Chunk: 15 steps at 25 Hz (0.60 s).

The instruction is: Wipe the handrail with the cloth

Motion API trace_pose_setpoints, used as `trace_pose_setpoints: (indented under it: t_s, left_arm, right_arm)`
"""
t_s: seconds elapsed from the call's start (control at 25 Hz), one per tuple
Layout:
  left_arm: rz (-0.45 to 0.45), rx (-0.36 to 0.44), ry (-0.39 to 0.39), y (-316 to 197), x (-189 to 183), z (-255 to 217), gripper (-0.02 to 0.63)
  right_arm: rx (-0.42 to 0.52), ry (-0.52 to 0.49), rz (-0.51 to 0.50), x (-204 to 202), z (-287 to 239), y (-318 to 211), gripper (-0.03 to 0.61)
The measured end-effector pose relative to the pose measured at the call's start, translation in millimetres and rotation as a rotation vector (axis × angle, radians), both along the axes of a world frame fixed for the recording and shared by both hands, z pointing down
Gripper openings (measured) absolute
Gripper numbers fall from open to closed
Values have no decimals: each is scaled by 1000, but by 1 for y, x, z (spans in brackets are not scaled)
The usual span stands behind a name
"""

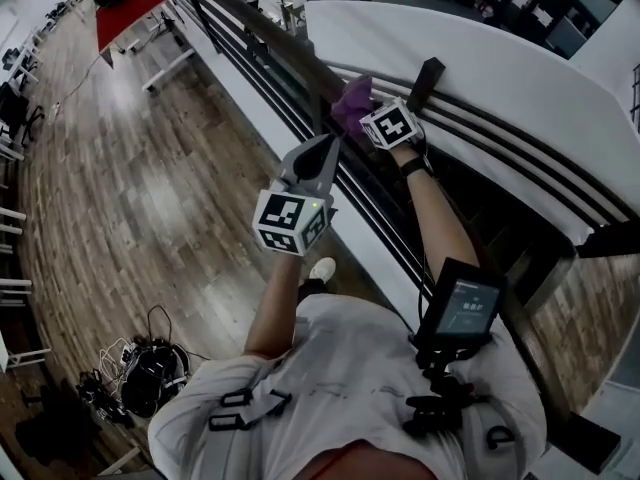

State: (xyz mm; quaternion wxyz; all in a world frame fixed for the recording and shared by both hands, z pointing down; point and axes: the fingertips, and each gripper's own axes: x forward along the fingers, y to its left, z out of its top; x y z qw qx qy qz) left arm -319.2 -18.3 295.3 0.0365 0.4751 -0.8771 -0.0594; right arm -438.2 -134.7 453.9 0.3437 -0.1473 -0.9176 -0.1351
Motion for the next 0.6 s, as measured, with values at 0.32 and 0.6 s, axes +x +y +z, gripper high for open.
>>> trace_pose_setpoints:
  t_s: [0.32, 0.6]
  left_arm:
    - [62, -13, -8, -23, 19, -1, 0]
    - [136, -6, -4, -56, 33, 0, 0]
  right_arm:
    - [-5, -4, 30, 35, 0, -10, 57]
    - [9, 45, 26, 74, 4, -17, 57]
